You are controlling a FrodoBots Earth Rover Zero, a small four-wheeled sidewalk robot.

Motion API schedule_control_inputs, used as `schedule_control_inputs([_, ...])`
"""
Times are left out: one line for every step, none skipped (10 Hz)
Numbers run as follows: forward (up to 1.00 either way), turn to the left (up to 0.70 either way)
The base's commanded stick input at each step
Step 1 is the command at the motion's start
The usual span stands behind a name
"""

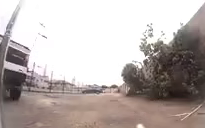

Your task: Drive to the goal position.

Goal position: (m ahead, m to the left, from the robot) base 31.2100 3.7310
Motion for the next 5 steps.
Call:
schedule_control_inputs([0.84, 0.03])
schedule_control_inputs([0.84, -0.15])
schedule_control_inputs([0.84, -0.25])
schedule_control_inputs([0.84, -0.24])
schedule_control_inputs([0.84, -0.19])
